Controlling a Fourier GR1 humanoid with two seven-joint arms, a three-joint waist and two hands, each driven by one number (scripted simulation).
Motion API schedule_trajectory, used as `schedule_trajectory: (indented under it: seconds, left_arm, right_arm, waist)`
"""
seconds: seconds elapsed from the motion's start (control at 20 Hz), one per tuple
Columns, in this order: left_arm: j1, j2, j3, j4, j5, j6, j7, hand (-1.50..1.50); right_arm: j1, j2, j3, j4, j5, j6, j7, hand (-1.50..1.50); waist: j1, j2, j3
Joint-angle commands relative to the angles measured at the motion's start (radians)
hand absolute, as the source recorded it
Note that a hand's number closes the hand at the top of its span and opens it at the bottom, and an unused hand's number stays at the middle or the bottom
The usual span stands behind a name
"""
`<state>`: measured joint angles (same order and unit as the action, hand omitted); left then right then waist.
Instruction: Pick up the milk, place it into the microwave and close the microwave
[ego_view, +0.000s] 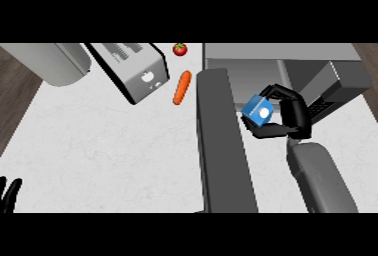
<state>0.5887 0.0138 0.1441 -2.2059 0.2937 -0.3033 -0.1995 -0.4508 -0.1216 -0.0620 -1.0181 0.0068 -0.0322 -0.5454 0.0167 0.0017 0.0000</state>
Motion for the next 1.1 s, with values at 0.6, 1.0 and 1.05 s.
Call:
schedule_trajectory:
  seconds: [0.6, 1.0, 1.05]
  left_arm:
    - [-0.092, 0.035, 0.046, 0.072, 0.045, -0.054, 0.008, -1.50]
    - [-0.106, 0.029, 0.007, 0.052, 0.014, -0.063, 0.013, -1.50]
    - [-0.174, 0.034, 0.020, 0.079, 0.030, -0.031, 0.043, -1.50]
  right_arm:
    - [-0.506, -0.054, -0.127, 0.680, 0.063, -0.082, -0.167, 1.50]
    - [-0.630, -0.093, -0.132, 0.790, 0.112, -0.211, -0.157, 1.50]
    - [-0.607, -0.067, -0.110, 0.808, 0.139, -0.250, -0.183, 1.50]
  waist:
    - [0.051, 0.026, 0.002]
    - [0.090, 0.037, 0.002]
    - [0.079, 0.043, 0.002]
